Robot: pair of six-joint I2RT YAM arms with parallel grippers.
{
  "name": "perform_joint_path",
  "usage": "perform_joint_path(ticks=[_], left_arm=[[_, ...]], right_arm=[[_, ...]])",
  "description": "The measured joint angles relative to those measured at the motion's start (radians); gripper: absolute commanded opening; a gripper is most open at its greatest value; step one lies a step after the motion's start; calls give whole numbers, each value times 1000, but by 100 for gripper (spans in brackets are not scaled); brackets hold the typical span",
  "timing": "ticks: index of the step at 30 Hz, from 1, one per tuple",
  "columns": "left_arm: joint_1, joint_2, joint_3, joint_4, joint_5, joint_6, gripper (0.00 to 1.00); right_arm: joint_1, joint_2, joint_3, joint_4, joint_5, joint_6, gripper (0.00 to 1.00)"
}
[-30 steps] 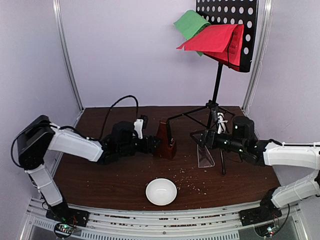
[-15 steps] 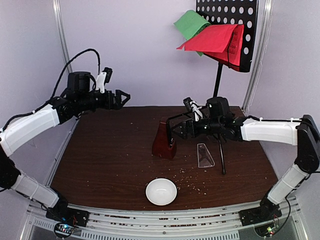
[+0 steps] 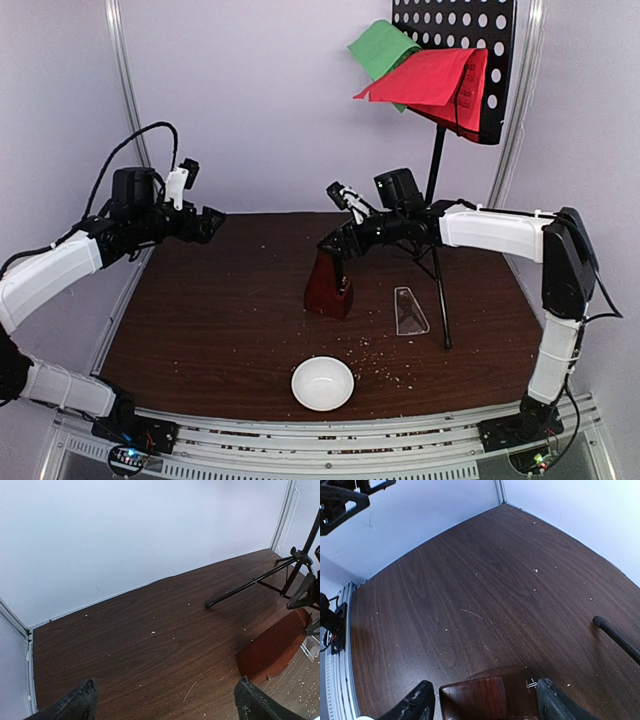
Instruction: Pack up the instrument practice props
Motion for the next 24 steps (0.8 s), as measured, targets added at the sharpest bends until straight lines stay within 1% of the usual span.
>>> perform_joint_path(ticks=[4,9,18,24], left_arm=[[0,-20,-8,2,0,20,98],[0,-37,-13,11,-2,31,98],[0,-40,-19,14,-5,34,98],[0,-40,-19,14,-6,34,98]], right_arm=[[0,42,46,-84,-34,-51,60],[-1,48,56,-116,-36,-93,54],[0,53,65,-124,-38,-133,54],[0,55,64,-113,-35,-134,44]])
